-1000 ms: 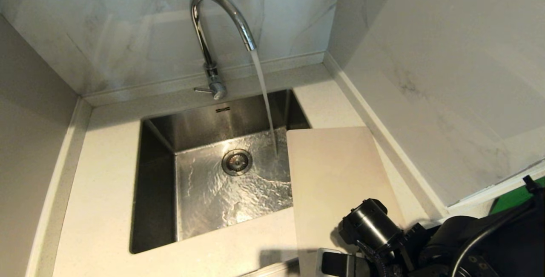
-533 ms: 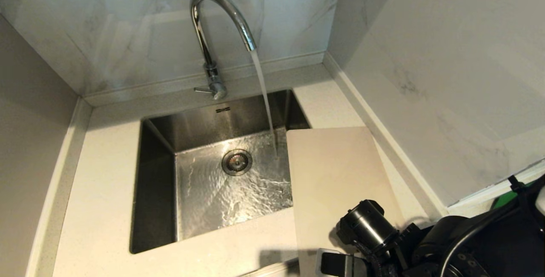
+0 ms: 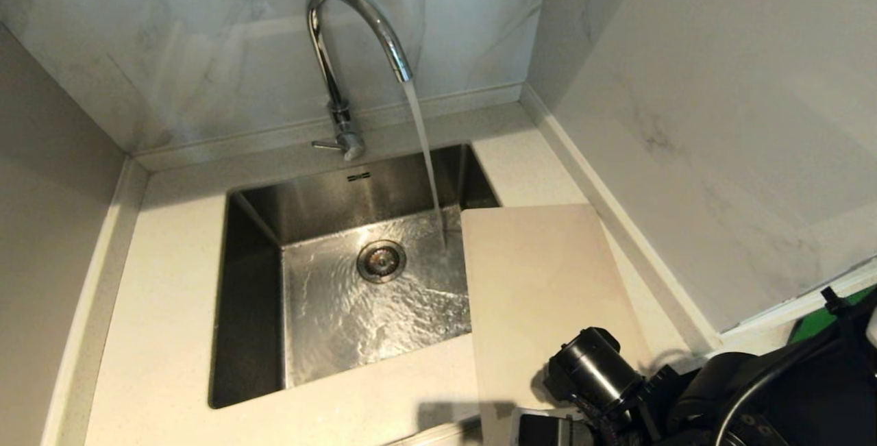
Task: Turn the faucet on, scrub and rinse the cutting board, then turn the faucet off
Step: Pick up the cutting board
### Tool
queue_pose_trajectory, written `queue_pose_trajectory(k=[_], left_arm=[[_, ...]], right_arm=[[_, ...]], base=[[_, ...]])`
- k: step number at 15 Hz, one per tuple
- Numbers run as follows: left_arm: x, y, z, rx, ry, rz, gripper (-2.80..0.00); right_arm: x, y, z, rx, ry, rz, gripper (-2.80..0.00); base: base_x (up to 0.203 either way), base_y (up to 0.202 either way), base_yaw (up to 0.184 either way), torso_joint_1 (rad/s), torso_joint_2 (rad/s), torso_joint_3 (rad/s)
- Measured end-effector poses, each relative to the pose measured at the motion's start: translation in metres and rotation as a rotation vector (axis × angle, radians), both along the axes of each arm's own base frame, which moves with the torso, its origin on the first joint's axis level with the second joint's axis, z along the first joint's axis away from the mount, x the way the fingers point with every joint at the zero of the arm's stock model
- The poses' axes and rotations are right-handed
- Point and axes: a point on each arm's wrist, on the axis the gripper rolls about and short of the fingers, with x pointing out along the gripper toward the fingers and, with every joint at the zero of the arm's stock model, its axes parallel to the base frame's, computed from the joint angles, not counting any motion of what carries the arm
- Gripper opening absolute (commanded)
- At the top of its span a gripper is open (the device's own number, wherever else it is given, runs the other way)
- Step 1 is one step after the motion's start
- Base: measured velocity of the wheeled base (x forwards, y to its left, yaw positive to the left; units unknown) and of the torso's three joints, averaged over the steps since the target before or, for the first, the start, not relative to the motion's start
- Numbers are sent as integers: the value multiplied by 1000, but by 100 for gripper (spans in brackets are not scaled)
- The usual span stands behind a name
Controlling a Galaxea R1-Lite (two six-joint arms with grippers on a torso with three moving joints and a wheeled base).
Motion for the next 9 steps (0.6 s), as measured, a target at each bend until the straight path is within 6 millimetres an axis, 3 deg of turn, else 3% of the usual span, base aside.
queue_pose_trajectory(k=[9], left_arm=[[0,0,0,0,0,1,-280]], right_arm=[[-7,-2,2,-24,19,16,0]], base=[[0,0,0,0,0,0]])
